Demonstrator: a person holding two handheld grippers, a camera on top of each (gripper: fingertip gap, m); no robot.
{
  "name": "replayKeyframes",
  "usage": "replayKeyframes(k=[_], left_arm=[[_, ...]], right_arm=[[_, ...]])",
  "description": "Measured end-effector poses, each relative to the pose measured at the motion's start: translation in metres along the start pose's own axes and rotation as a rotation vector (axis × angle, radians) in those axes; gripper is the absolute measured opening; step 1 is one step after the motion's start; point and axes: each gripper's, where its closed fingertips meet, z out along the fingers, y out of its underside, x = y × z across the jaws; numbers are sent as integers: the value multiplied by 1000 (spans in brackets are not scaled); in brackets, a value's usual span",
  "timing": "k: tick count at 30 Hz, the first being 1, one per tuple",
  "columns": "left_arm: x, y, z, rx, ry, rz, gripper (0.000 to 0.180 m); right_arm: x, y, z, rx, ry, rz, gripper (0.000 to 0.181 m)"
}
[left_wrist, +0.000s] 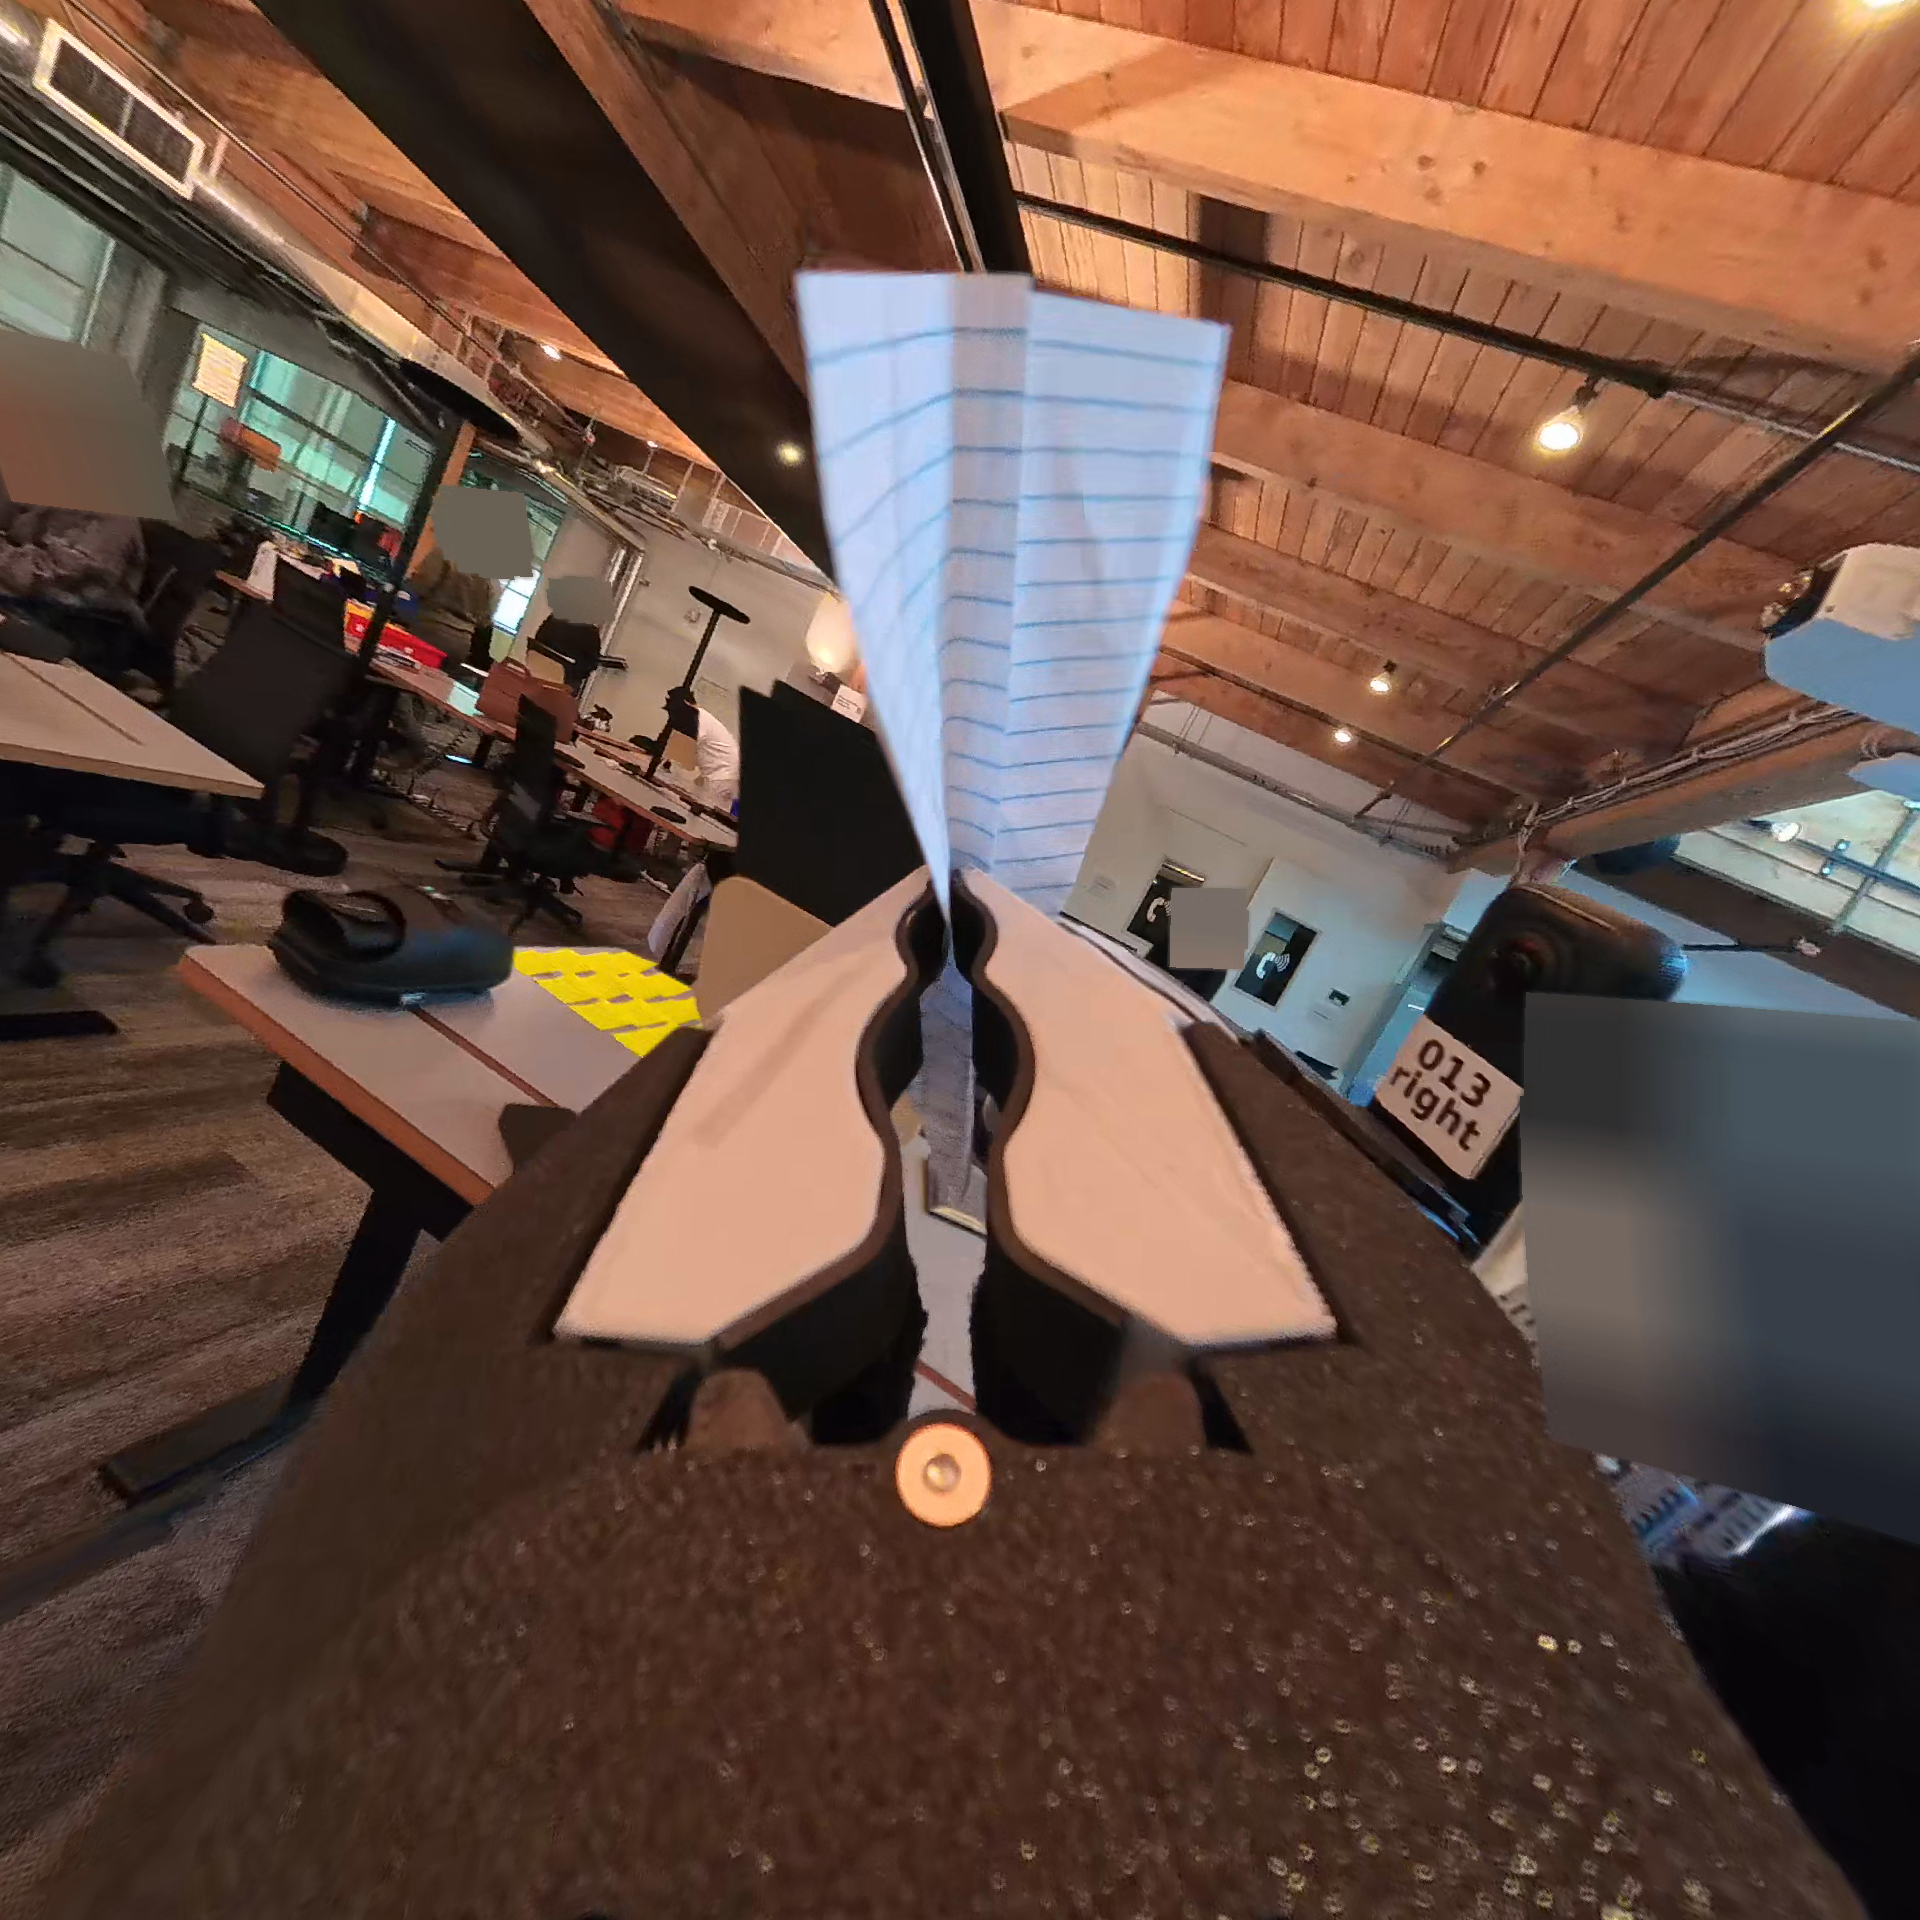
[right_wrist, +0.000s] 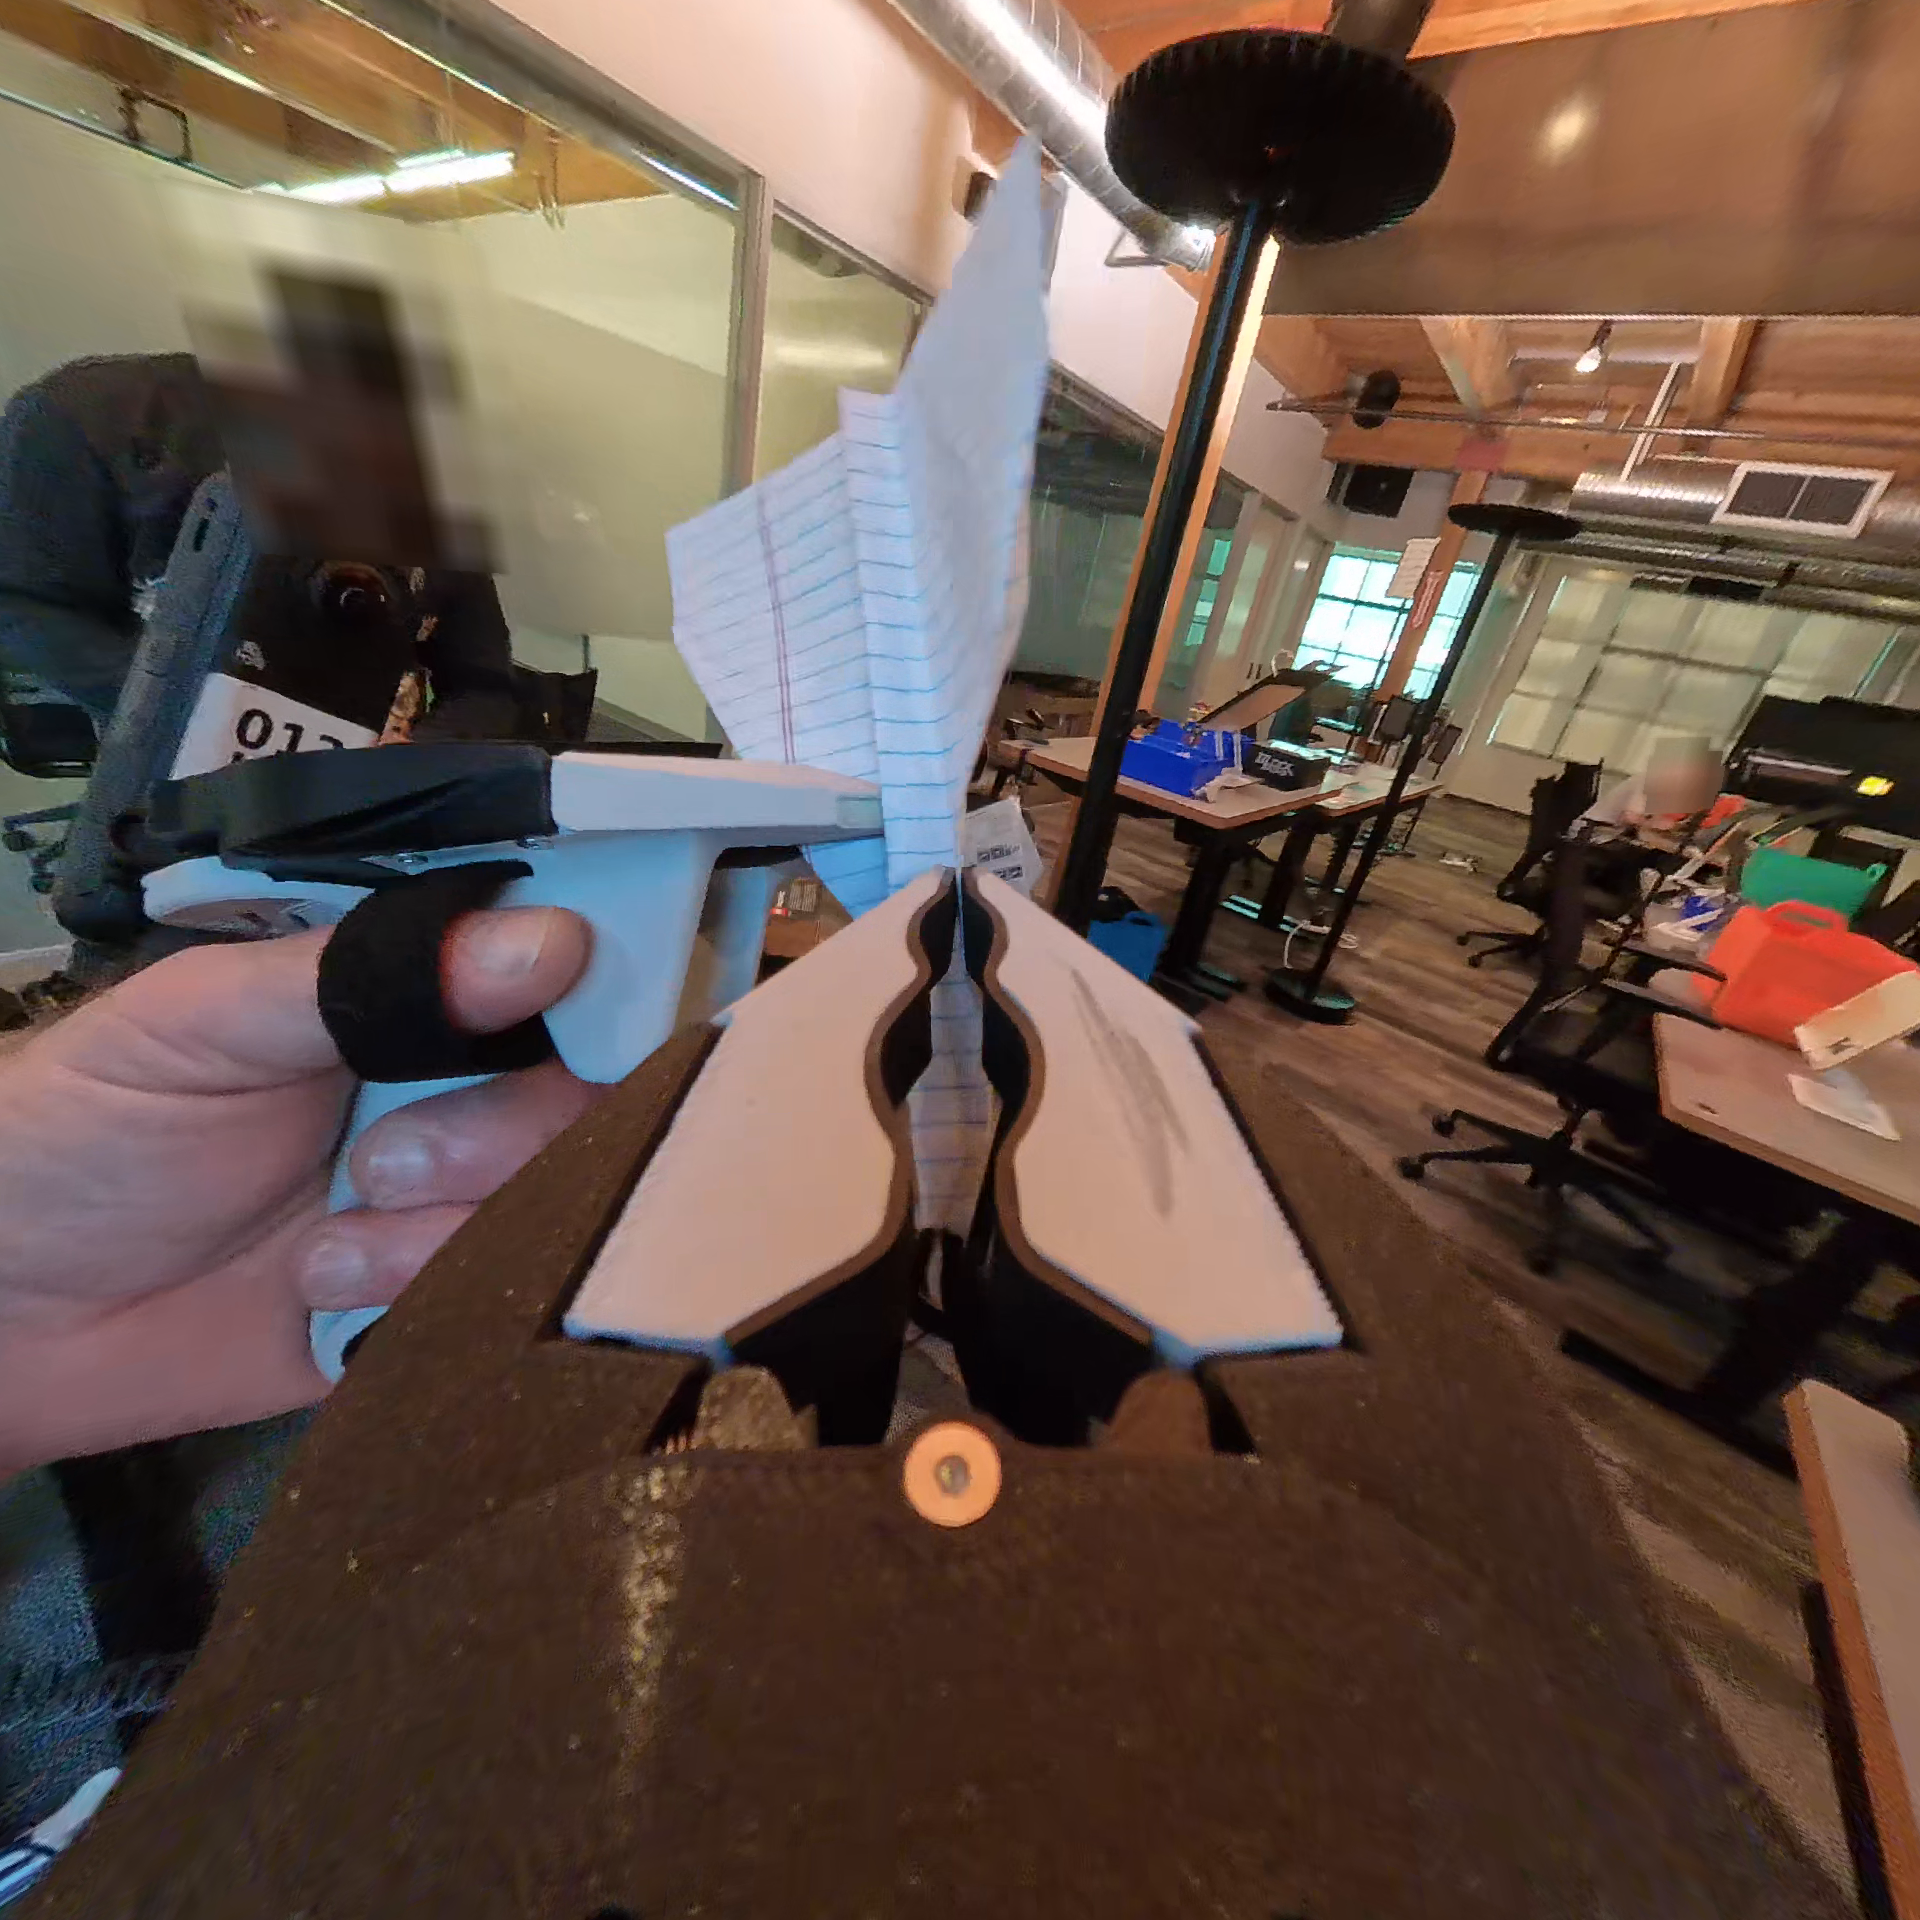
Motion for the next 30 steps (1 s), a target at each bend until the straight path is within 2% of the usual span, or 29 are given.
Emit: replayKeyframes(k=[8, 13, 23, 30], left_arm=[[-94, -30, 46, -7, 4, -20, 2], [-158, -48, 72, -5, 59, -65, 31], [-283, -108, 130, -62, 171, -136, 54], [-364, -142, 169, -54, 196, -169, 67]], right_arm=[[68, 27, 88, -50, 73, -142, 0], [113, 53, 150, -98, 141, -197, 0], [193, 80, 283, -186, 324, -459, 0], [248, 98, 360, -261, 357, -701, 0]])
